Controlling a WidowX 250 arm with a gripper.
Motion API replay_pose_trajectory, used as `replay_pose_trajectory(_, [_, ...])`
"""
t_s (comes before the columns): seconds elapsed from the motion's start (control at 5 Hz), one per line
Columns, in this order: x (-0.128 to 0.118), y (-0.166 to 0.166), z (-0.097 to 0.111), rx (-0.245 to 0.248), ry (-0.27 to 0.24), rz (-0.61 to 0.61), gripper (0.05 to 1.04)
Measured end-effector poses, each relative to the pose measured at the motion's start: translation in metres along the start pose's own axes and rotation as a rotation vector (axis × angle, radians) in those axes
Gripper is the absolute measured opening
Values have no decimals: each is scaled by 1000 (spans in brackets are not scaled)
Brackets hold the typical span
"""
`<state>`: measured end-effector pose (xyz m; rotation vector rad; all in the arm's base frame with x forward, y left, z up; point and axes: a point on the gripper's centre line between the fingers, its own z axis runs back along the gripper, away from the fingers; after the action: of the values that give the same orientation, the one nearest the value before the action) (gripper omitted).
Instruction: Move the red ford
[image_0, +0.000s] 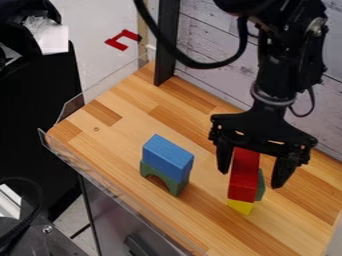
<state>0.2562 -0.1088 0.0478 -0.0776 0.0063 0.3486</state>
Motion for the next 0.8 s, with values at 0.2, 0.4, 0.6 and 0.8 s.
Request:
replay_pose_trajectory(0.2, [-2,1,-5,-20,7,55,948])
replay_pose_trajectory(0.4, [-2,4,-9,-20,-3,75,683])
replay_pose_trajectory(0.6, [-1,5,-9,-25,-7,84,571])
replay_pose_trajectory(0.8, [-1,7,-9,-22,-3,96,571])
